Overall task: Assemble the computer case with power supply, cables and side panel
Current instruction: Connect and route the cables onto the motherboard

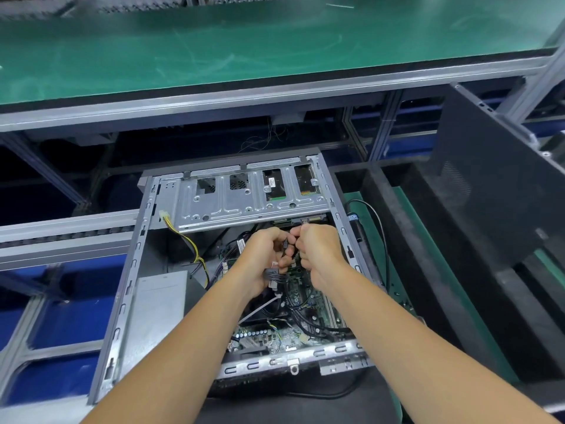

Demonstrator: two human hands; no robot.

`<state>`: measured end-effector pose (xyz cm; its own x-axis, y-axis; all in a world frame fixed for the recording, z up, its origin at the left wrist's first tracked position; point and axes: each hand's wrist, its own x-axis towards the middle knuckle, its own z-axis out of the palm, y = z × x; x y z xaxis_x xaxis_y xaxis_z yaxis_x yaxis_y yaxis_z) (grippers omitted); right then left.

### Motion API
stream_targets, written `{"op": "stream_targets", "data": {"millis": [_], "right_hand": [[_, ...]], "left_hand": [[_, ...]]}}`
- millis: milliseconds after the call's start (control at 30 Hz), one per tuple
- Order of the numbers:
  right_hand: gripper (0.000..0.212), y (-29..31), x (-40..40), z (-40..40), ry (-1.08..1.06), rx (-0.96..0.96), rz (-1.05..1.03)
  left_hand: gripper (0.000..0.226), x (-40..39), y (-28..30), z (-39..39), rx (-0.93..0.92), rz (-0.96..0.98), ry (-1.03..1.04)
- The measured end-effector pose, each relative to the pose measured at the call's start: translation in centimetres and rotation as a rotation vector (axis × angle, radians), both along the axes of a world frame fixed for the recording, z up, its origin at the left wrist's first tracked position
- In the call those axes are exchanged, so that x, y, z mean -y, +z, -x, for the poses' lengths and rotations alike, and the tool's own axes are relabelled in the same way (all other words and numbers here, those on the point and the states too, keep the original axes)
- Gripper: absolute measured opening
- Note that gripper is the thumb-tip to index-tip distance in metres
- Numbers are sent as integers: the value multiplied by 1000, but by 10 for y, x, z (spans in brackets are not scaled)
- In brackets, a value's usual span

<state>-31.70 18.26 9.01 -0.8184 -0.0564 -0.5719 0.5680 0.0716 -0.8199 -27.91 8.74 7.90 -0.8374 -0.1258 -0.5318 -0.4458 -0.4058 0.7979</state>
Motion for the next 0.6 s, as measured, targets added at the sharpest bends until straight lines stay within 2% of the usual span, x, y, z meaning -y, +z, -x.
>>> {"op": "stream_targets", "data": {"millis": [100,167,267,367,600], "right_hand": [[31,1,-5,-4,32,-39,-18],[30,1,-9,-9,33,-53,44],[31,0,-13,-11,-25,41,179],[22,2,-12,-10,-69,101,256],[13,-4,-3,-12,-102,-18,205]], "left_hand": [[14,1,-1,0,2,30,-4],[14,1,-1,1,-7,36,-8],[14,1,-1,1,-37,65,-24],[14,0,-2,0,-62,91,-40],[10,1,-2,1,-17,93,-47]]}}
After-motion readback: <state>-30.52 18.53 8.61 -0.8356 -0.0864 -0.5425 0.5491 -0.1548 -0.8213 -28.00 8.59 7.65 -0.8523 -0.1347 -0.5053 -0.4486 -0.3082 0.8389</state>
